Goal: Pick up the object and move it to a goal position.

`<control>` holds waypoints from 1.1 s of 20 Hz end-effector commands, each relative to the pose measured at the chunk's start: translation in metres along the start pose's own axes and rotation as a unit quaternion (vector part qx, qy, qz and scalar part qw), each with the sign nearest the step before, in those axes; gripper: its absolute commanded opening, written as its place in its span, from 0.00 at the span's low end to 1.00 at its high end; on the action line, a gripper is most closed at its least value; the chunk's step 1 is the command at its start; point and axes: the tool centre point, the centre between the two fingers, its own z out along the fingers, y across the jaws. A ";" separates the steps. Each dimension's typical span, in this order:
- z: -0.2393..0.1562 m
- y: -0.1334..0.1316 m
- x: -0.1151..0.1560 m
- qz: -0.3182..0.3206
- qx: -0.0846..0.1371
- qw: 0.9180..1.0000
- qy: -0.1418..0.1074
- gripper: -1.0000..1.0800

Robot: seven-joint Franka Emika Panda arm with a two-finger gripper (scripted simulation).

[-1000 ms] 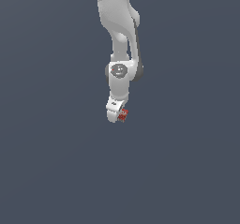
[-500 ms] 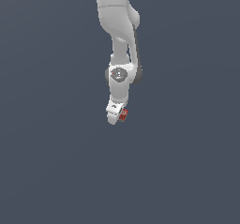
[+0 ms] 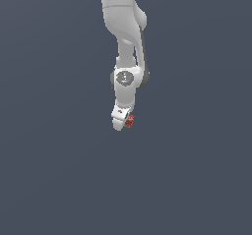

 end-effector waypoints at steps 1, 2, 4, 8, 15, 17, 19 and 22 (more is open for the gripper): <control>-0.002 0.000 0.001 0.000 0.000 1.000 0.000 0.00; -0.004 0.000 0.002 0.000 0.000 1.000 0.000 0.00; -0.009 0.000 0.004 0.000 0.000 1.000 0.000 0.00; -0.027 -0.001 0.011 0.000 0.000 1.000 0.000 0.00; -0.078 -0.002 0.033 -0.001 0.000 1.000 0.000 0.00; -0.097 -0.002 0.042 -0.001 0.001 1.000 0.000 0.00; -0.117 -0.003 0.051 -0.001 0.001 1.000 0.000 0.00; -0.148 -0.003 0.064 -0.001 0.001 1.000 0.000 0.00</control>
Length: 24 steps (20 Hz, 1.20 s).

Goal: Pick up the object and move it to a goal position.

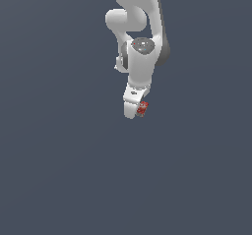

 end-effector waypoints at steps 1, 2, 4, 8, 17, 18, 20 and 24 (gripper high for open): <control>-0.026 -0.001 0.011 0.000 0.001 1.000 0.000 0.00; -0.036 -0.001 0.016 0.000 0.001 1.000 0.000 0.00; -0.056 -0.001 0.024 0.000 0.001 1.000 0.000 0.00; -0.097 -0.001 0.042 0.000 0.001 1.000 0.001 0.00; -0.184 0.001 0.080 0.000 0.001 1.000 0.000 0.00; -0.192 0.002 0.083 0.000 0.001 1.000 0.000 0.00; -0.207 0.003 0.090 0.001 0.001 1.000 0.000 0.00; -0.231 0.004 0.101 0.001 0.001 1.000 0.000 0.00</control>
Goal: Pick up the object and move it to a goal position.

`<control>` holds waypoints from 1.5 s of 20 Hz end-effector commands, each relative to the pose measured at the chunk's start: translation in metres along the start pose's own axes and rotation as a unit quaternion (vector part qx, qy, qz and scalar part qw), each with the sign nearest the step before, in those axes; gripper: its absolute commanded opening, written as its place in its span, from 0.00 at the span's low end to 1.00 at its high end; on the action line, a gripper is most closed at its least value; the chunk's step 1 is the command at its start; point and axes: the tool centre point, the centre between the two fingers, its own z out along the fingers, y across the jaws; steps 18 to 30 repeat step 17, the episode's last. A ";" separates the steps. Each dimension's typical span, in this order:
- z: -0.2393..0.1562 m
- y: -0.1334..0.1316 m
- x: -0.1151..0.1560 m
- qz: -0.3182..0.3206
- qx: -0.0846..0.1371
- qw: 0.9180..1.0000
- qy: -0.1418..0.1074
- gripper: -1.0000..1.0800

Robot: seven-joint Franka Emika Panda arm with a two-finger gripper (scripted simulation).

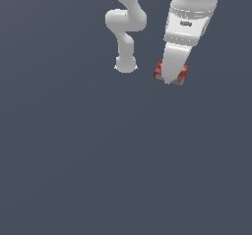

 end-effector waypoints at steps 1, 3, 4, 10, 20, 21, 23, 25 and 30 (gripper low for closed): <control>-0.014 0.001 0.006 0.001 0.001 1.000 0.000 0.00; -0.022 0.002 0.010 0.001 0.001 1.000 0.000 0.00; -0.025 0.002 0.011 0.001 0.000 1.000 0.000 0.00; -0.038 0.004 0.018 0.001 0.000 1.000 0.000 0.00; -0.039 0.004 0.019 0.001 0.000 1.000 0.000 0.00; -0.039 0.004 0.019 0.001 0.000 1.000 0.000 0.00; -0.039 0.004 0.019 0.001 0.000 1.000 0.000 0.00; -0.039 0.004 0.019 0.001 0.000 1.000 0.000 0.00; -0.039 0.004 0.019 0.001 0.000 1.000 0.000 0.00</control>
